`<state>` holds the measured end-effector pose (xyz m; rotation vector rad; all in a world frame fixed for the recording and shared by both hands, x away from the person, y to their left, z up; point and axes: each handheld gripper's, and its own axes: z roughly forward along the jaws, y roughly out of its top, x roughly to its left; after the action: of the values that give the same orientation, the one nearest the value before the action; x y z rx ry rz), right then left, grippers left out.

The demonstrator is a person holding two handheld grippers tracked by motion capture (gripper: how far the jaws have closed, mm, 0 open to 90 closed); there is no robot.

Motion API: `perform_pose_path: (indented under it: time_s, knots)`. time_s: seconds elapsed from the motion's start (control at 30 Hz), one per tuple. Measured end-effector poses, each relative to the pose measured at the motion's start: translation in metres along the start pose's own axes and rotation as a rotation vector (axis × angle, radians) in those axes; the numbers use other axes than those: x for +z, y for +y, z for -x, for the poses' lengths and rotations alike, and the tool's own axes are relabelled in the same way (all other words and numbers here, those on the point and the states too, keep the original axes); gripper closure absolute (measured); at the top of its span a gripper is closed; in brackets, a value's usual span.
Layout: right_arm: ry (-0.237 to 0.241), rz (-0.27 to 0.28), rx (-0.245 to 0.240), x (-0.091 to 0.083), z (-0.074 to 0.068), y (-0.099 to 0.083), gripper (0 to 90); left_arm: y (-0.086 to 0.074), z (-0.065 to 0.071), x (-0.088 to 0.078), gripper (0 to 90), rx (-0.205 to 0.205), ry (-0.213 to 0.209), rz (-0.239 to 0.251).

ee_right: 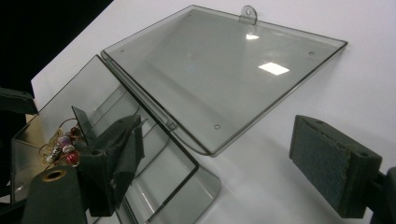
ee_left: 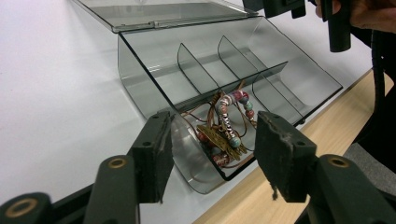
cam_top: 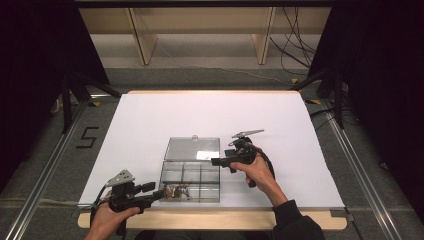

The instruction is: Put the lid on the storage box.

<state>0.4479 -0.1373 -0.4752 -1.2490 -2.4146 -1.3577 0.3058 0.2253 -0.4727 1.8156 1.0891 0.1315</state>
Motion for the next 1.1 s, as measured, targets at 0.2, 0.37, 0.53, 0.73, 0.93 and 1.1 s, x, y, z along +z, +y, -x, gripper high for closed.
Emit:
perform_pose_path:
  time_s: [0.2, 0.37, 0.53, 0.73, 0.93, 1.1]
  knots:
    - [0.027, -0.009, 0.008, 0.004, -0.002, 0.0, 17.6, 0.002, 0.0, 0.005, 50.5, 0.008, -0.008, -0.005]
    - [0.016, -0.009, 0.019, 0.005, -0.001, 0.001, 16.8, 0.003, 0.0, 0.009, 52.3, 0.01, 0.0, -0.022]
    - [0.03, -0.01, 0.022, 0.008, 0.001, 0.001, 16.7, 0.004, 0.0, 0.011, 53.1, 0.017, 0.011, -0.026]
    - [0.032, -0.02, 0.019, 0.009, -0.001, 0.001, 16.7, 0.005, -0.003, 0.013, 54.1, 0.011, 0.011, -0.032]
    - [0.037, -0.025, 0.032, 0.009, -0.002, 0.001, 16.7, 0.005, -0.005, 0.014, 54.5, 0.016, 0.019, -0.046]
    - [0.063, -0.032, 0.039, 0.011, -0.003, 0.001, 16.7, 0.005, -0.005, 0.015, 55.0, 0.015, 0.021, -0.051]
